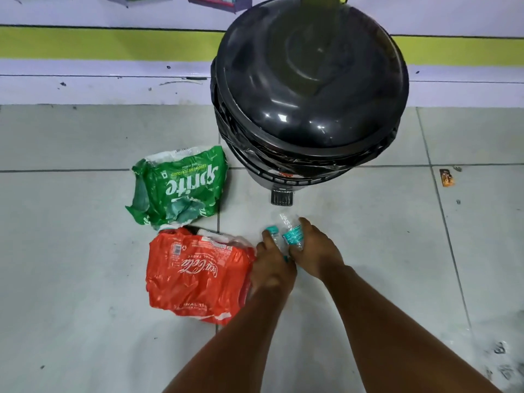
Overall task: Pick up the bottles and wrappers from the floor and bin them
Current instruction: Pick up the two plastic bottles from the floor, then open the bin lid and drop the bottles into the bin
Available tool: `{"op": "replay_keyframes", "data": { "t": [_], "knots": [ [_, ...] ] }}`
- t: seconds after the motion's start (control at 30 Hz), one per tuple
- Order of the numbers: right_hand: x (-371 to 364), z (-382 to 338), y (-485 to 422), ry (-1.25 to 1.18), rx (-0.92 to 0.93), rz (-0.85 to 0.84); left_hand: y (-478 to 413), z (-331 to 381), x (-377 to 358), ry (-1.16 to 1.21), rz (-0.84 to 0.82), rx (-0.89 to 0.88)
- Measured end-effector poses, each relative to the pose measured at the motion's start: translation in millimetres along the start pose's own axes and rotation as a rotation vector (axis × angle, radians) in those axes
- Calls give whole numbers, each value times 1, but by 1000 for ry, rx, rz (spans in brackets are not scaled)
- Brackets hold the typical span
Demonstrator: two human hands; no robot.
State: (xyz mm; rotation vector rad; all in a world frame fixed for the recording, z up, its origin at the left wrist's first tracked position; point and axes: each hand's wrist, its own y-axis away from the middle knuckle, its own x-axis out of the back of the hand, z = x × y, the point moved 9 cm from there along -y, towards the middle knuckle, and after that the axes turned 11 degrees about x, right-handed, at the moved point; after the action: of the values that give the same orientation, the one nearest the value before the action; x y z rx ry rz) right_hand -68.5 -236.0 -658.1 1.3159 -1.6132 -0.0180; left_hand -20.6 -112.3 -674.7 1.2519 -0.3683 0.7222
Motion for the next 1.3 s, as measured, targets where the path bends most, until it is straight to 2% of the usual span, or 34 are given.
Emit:
{"op": "replay_keyframes", "data": {
  "t": [0.27,0.4,0.63,0.77,0.97,1.17,1.3],
  "knots": [
    [30,-12,32,52,-58,125,45,-1,23,21,-24,-13],
    [80,-43,85,75,-55,163,100,6,83,-64,4,-56],
    [250,-169,172,15,53,311,215,105,284,-142,203,-230],
    [393,-277,244,28,165,446,323,183,431,-144,366,-374],
    [571,-409,357,65,333,625,478,268,605,-167,588,-529],
    [735,-522,471,179,471,816,640,351,757,-172,779,-652],
    [815,-577,539,186,562,944,736,380,837,-168,950,-684]
  ]
}}
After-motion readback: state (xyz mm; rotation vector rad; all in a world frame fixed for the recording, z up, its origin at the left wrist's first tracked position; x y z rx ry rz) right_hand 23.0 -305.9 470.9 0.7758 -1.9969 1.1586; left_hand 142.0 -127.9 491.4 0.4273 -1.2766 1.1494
